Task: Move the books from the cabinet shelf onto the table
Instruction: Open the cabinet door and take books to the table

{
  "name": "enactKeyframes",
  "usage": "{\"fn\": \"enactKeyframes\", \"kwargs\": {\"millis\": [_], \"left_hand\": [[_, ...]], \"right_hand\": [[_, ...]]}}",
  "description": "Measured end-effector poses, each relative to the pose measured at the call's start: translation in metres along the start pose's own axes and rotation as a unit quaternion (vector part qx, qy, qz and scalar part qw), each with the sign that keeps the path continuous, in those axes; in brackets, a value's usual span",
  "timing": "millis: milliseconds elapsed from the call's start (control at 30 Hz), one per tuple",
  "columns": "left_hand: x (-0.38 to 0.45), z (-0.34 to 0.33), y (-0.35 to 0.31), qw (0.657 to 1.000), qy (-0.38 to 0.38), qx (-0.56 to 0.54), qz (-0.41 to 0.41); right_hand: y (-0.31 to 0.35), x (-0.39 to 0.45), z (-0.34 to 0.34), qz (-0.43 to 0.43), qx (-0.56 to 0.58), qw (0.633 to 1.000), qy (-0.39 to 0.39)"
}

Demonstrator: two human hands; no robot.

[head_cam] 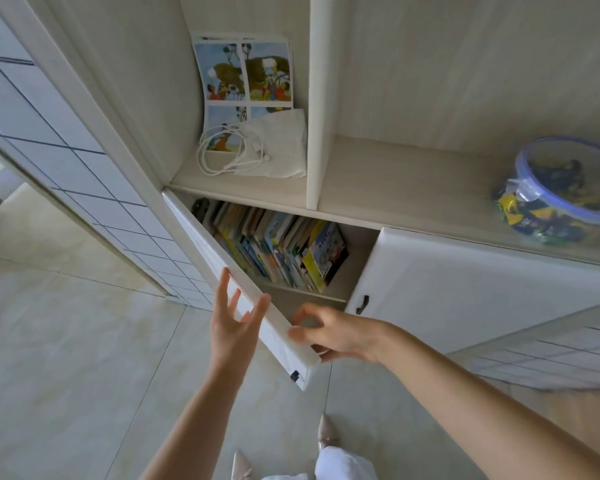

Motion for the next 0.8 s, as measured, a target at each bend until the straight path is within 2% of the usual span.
{"fn": "enactKeyframes", "kwargs": {"millis": [167,367,467,600,800], "left_hand": [[-0.004,0.055,0.016,0.992,0.105,-0.063,0.019],[-0.001,0.133,0.025,0.978,0.194,-0.063,0.036],[0.004,0.167,0.027,0.976,0.206,-0.047,0.042],[0.015,0.21,0.034,0.977,0.207,-0.012,0.047],[0.035,0.257,0.039,0.984,0.169,0.015,0.057]], "right_hand": [[0.007,0.012,-0.061,-0.022,0.054,0.998,0.03],[0.03,0.033,-0.16,-0.042,0.098,0.99,0.09],[0.038,0.046,-0.204,-0.029,0.151,0.984,0.095],[0.059,0.061,-0.254,-0.01,0.195,0.98,0.043],[0.096,0.086,-0.299,0.009,0.264,0.965,0.0]]}}
Point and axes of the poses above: each hand's wrist, its own x-axis towards the middle knuckle, its own z-axis out of the back of the hand, y = z × x, the point moved 5 cm from there along x, towards the middle knuckle, and after that the axes turned 9 degrees about -z, right-handed, at the moved point
